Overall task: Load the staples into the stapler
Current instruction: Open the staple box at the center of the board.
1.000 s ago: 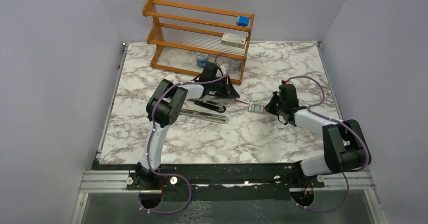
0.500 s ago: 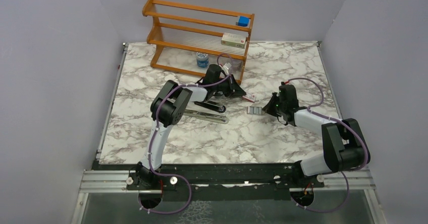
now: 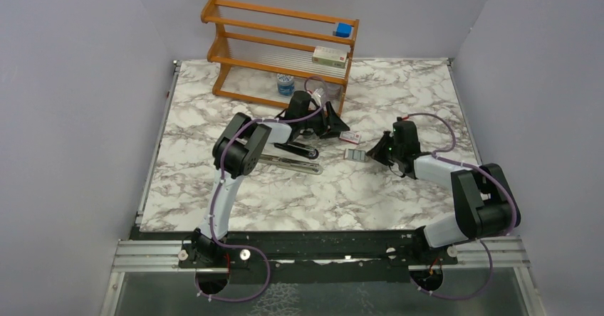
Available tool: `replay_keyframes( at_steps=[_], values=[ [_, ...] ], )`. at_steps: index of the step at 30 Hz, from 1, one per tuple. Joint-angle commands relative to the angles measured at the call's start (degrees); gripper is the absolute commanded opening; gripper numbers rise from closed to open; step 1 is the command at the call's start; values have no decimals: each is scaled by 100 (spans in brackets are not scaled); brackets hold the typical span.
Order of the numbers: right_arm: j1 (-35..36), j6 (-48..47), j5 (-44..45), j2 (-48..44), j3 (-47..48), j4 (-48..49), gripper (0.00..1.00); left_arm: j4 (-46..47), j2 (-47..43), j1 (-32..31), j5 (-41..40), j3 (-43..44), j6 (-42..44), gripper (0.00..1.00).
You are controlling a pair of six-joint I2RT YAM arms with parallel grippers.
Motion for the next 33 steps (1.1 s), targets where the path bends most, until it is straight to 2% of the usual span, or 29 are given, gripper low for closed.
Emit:
replay_keyframes(
  at_steps=[1,5,7,10,14,21,27,33],
  values=[
    [8,650,-181,107,-214,503,1,178,-150,154,-127,-76,145,62],
    [8,961,74,172,-282,658,1,110,-385,338,-187,-277,285,72],
    [8,1140,254,193,-333,777,1,0,-497,440,-189,-337,369,87],
    [7,1380,534,244,-381,951,1,-217,-677,593,-198,-479,492,96],
    [7,1496,775,384,-236,1043,1,-648,-1058,757,-328,-652,798,97],
    [8,1224,997,785,281,1077,1,-1716,-1379,954,-375,-412,1540,98],
    [8,816,791,819,395,991,1,-2808,-1590,1065,-694,36,2346,99],
    [58,574,379,573,275,729,2,-3640,-1760,1065,-1353,331,3170,99]
  ],
)
